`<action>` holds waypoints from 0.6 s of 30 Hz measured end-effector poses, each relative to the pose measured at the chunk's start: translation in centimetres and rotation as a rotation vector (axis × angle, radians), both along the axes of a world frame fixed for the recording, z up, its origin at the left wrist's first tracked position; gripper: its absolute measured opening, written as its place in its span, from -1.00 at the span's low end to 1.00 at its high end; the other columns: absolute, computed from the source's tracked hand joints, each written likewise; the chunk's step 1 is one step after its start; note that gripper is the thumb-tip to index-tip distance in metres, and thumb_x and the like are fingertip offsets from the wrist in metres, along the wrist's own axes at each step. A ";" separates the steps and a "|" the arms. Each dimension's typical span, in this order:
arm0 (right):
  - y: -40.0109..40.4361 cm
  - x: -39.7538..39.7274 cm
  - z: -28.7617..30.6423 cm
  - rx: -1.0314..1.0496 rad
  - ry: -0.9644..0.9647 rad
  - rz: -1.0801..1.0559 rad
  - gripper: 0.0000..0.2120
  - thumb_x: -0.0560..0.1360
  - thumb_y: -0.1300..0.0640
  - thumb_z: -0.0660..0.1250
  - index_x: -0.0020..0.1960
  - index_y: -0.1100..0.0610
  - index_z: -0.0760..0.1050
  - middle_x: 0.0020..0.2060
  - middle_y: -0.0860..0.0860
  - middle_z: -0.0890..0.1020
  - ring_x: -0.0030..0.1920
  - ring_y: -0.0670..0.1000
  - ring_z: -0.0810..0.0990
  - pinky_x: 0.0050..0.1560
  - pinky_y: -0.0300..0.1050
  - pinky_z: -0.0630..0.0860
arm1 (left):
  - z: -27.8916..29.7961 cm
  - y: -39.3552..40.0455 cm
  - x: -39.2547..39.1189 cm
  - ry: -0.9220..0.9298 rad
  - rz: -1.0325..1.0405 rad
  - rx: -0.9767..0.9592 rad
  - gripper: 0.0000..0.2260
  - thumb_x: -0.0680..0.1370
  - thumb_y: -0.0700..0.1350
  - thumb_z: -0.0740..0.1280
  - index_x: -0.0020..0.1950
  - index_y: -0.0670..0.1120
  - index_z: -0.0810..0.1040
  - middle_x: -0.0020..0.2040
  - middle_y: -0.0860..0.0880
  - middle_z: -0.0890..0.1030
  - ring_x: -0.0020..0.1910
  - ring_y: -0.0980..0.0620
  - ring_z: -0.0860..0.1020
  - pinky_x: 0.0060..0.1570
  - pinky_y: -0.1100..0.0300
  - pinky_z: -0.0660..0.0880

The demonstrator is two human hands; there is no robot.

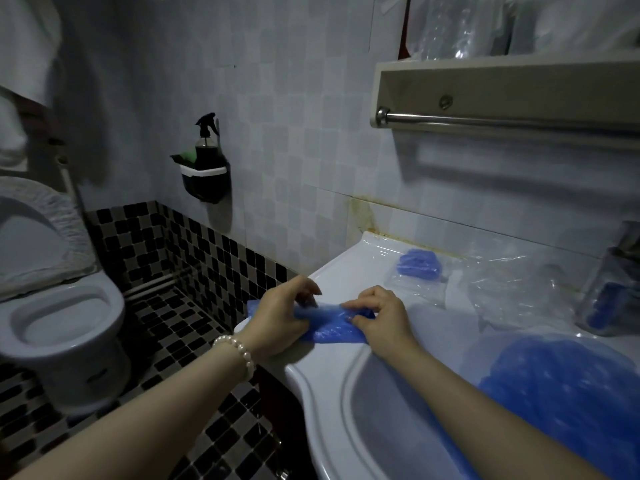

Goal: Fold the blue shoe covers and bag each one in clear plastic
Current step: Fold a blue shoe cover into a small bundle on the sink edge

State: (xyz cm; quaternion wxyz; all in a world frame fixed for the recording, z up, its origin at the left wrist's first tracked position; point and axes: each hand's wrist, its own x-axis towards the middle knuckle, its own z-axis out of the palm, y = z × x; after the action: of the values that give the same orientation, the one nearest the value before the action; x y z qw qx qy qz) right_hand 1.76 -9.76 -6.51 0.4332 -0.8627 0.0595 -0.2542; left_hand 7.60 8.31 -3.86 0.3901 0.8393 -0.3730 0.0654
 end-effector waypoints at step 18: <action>-3.1 -3.0 2.4 -1.037 -0.169 0.175 -0.86 0.23 0.10 0.55 -0.21 0.01 0.70 -0.28 -0.17 0.68 -0.25 -0.02 0.55 -0.22 -0.16 0.29 | 1.4 2.3 -0.8 -0.320 -0.131 0.429 -0.73 0.48 -0.17 0.22 0.03 -0.06 0.69 0.00 0.01 0.60 -0.03 0.04 0.57 0.01 0.24 0.48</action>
State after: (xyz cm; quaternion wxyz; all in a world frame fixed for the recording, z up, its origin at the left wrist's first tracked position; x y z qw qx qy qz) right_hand -1.26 -12.83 -4.15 -0.0274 -0.9418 -0.1812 -0.2818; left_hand 6.84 10.59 -2.41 0.1430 0.8557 -0.4889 0.0913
